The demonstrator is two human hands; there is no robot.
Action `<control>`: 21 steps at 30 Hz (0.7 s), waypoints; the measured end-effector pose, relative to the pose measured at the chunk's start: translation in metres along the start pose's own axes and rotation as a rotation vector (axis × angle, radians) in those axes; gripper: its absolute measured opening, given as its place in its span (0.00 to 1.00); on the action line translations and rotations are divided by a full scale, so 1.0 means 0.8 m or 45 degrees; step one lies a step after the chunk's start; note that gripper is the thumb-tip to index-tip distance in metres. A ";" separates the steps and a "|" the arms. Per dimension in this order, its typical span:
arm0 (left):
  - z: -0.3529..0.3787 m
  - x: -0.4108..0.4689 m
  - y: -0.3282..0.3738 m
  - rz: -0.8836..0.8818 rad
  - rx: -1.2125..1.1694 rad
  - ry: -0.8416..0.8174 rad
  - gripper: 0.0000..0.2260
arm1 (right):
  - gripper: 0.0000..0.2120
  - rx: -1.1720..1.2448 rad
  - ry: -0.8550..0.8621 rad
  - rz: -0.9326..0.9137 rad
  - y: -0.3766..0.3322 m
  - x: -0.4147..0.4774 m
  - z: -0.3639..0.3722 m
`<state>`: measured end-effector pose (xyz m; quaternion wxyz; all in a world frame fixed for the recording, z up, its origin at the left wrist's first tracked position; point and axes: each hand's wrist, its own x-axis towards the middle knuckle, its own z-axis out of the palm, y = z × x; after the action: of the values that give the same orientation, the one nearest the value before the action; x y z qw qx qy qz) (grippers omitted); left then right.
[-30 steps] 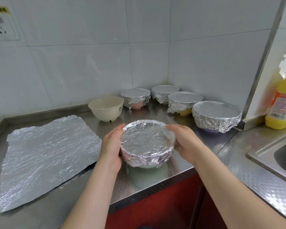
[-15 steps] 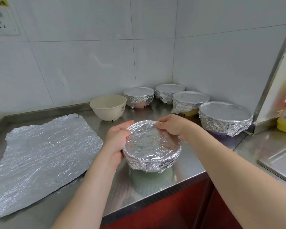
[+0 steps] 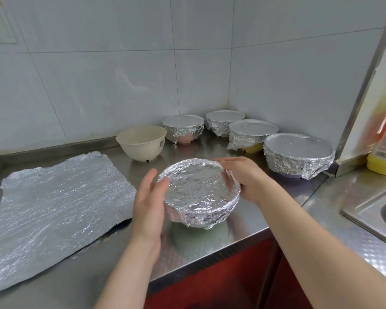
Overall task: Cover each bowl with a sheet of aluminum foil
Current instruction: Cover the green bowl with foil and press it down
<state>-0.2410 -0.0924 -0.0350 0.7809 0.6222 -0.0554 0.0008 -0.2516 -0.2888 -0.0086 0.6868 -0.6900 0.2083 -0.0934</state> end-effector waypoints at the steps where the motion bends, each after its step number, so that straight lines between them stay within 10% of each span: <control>1: 0.006 -0.011 -0.006 0.003 -0.011 0.006 0.20 | 0.09 0.030 0.040 -0.006 0.002 0.001 0.002; 21: 0.020 0.023 -0.016 -0.135 -0.327 0.052 0.17 | 0.13 0.624 0.277 0.022 0.022 -0.026 0.005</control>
<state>-0.2229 -0.1122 -0.0420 0.8540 0.5191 -0.0061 -0.0348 -0.2717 -0.2760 -0.0228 0.8077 -0.4872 0.2581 -0.2090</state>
